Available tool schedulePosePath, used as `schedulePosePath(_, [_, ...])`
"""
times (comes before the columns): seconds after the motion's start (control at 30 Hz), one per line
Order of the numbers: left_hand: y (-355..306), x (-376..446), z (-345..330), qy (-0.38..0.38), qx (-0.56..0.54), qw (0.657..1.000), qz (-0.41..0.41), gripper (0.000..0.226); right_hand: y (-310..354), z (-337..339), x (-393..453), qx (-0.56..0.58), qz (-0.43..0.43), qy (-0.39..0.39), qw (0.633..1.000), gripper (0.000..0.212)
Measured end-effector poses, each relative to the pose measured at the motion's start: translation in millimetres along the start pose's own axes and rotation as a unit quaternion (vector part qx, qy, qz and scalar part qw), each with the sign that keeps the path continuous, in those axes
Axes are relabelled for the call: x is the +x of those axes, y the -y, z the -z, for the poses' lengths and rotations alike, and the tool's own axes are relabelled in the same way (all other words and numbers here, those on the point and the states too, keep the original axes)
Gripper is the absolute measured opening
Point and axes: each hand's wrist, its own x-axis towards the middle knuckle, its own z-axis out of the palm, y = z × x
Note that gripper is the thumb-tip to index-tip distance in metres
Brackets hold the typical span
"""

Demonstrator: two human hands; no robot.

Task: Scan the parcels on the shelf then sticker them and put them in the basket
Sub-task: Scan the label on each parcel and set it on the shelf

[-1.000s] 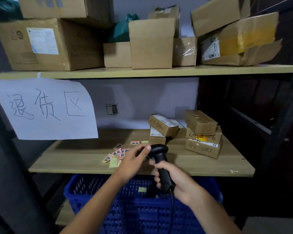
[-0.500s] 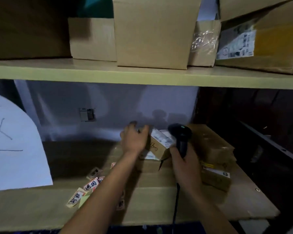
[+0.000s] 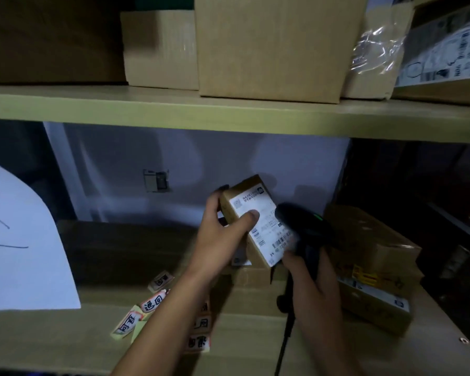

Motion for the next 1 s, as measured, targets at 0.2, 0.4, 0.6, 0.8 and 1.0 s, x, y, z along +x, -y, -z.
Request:
schedulePosePath(0.2, [5.4,-47.1,20.3,-0.022,-0.123,0.992,-0.001,0.081,-0.8,15.5,-36.8,0.065,-0.033,0.006,0.997,0.031])
schedulePosePath(0.4, [18.8,-45.6,32.7,-0.058,-0.138,0.989,0.003,0.057,-2.4,10.5,-60.3,0.057,-0.004,0.058,0.997,0.022])
schedulePosePath(0.6, [22.9,-40.9,39.1,-0.074,-0.136,0.987,0.043,0.041,-10.1,1.1,-65.4,0.056,-0.035,0.082,0.994,0.029])
schedulePosePath(0.8, [21.2,-43.0,42.3,-0.088,-0.289,0.947,0.113,0.047,-17.7,-3.8,-54.2,0.091,0.006,0.025,0.996,0.029])
schedulePosePath(1.0, [20.5,-52.8,36.2,-0.111,-0.255,0.958,0.069,0.042,-7.9,-1.4,-52.7,0.042,0.026,0.048,0.998,0.029])
